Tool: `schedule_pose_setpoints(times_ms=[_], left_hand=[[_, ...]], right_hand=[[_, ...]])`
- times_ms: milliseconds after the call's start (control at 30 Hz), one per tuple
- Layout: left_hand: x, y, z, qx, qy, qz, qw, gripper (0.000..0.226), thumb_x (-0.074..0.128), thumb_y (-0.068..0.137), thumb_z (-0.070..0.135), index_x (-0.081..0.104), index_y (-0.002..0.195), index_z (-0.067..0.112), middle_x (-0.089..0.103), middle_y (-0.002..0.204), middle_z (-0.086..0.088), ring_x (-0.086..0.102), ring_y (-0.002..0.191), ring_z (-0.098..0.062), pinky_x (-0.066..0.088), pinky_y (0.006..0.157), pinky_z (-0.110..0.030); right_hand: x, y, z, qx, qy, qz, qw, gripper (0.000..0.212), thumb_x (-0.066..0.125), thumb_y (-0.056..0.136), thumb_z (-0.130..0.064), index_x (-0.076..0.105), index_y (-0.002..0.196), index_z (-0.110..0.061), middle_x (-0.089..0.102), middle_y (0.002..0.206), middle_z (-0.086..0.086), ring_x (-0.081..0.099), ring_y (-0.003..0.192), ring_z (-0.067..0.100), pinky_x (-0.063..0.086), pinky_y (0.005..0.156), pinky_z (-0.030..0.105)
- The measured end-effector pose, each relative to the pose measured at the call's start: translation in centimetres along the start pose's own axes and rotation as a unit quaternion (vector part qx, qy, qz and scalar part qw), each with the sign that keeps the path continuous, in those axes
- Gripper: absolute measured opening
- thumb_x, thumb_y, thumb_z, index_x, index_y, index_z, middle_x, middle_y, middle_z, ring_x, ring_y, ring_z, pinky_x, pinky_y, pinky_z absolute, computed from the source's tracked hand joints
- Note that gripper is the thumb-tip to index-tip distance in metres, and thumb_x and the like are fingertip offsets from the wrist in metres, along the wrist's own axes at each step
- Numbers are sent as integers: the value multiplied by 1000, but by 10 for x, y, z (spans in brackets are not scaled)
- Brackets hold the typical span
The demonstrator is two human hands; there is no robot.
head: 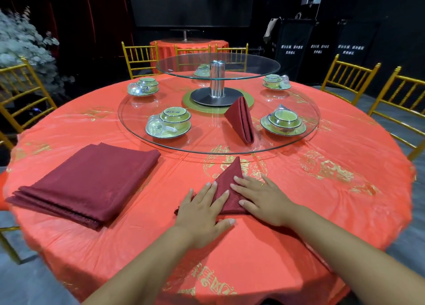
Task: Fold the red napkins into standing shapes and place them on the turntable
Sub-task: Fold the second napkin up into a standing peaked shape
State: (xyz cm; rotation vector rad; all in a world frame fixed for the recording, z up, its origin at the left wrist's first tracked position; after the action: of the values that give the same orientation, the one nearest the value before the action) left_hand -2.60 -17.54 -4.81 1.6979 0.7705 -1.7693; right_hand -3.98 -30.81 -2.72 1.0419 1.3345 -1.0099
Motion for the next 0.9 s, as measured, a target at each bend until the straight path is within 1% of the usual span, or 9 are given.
schedule_pose_setpoints(times_ms=[167, 333, 433, 533, 600, 633, 700, 800, 900], left_hand=[[0, -1, 1, 1, -1, -2, 1000, 77, 14, 86, 75, -7, 150, 38, -16, 160, 0, -19, 145, -13, -8, 118, -46], [1, -1, 1, 2, 0, -5, 1000, 76, 14, 86, 75, -7, 150, 39, -17, 159, 0, -20, 145, -13, -7, 118, -47], [1, -1, 1, 3, 0, -4, 1000, 75, 16, 87, 75, -6, 150, 39, -17, 159, 0, -20, 145, -13, -7, 118, -46], [1, -1, 1, 5, -5, -2, 1000, 74, 16, 87, 75, -6, 150, 41, -17, 159, 1, -20, 145, -13, -8, 118, -46], [1, -1, 1, 7, -6, 0, 1000, 74, 15, 87, 75, -6, 149, 41, -17, 159, 1, -21, 145, -12, -9, 118, -45], [1, 0, 1, 7, -5, 3, 1000, 75, 15, 86, 76, -6, 149, 41, -17, 159, 1, -21, 145, -12, -9, 117, -45], [2, 0, 0, 7, -3, 5, 1000, 75, 13, 85, 76, -5, 149, 41, -17, 159, 1, -21, 145, -12, -9, 117, -45], [3, 0, 0, 3, -5, 2, 1000, 76, 12, 85, 77, -7, 149, 41, -18, 159, 3, -22, 144, -11, -9, 117, -44], [3, -1, 0, 1, -8, 0, 1000, 76, 13, 85, 76, -8, 149, 41, -18, 159, 2, -22, 144, -12, -9, 117, -43]], right_hand=[[6, 22, 12, 45, -14, -55, 997, 59, 23, 98, -55, 9, 151, -33, 1, 159, -13, -4, 147, 16, -6, 117, 50], [4, 38, 22, 84, -7, -52, 995, 61, 20, 97, -56, 9, 151, -31, 2, 160, -11, -5, 147, 16, -9, 115, 49], [1, 44, 28, 115, -8, -51, 992, 59, 21, 98, -53, 11, 152, -29, 4, 160, -8, -4, 147, 18, -7, 116, 51], [-11, 48, 30, 147, -2, -2, 989, 60, 27, 99, -46, 13, 151, -22, 5, 160, -4, -1, 147, 19, -2, 116, 50], [-22, 51, 22, 135, -5, 61, 989, 58, 31, 99, -41, 16, 151, -20, 6, 160, -4, 1, 147, 17, 0, 117, 48], [-23, 52, 17, 120, -4, 75, 990, 57, 31, 99, -41, 18, 150, -20, 7, 160, -5, 1, 147, 16, -1, 116, 47], [-13, 54, 12, 99, 1, 48, 994, 59, 26, 99, -47, 18, 151, -20, 7, 160, -6, -1, 147, 15, -6, 116, 48], [13, 50, 23, 126, 36, -27, 991, 67, 19, 96, -57, 5, 152, -23, -4, 160, -8, -8, 147, 14, -10, 116, 48], [19, 51, 36, 156, 48, -38, 986, 68, 17, 95, -60, 0, 152, -25, -6, 160, -10, -10, 146, 15, -10, 116, 49]])
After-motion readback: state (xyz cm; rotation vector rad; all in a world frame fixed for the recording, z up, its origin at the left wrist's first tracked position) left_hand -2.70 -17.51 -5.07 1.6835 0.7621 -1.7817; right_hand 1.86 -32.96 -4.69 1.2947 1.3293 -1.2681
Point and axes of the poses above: each hand's wrist, its own y-axis towards the middle knuckle, its own x-axis out of the palm, z = x × y, the point moved 9 cm from there along y, towards the middle knuckle
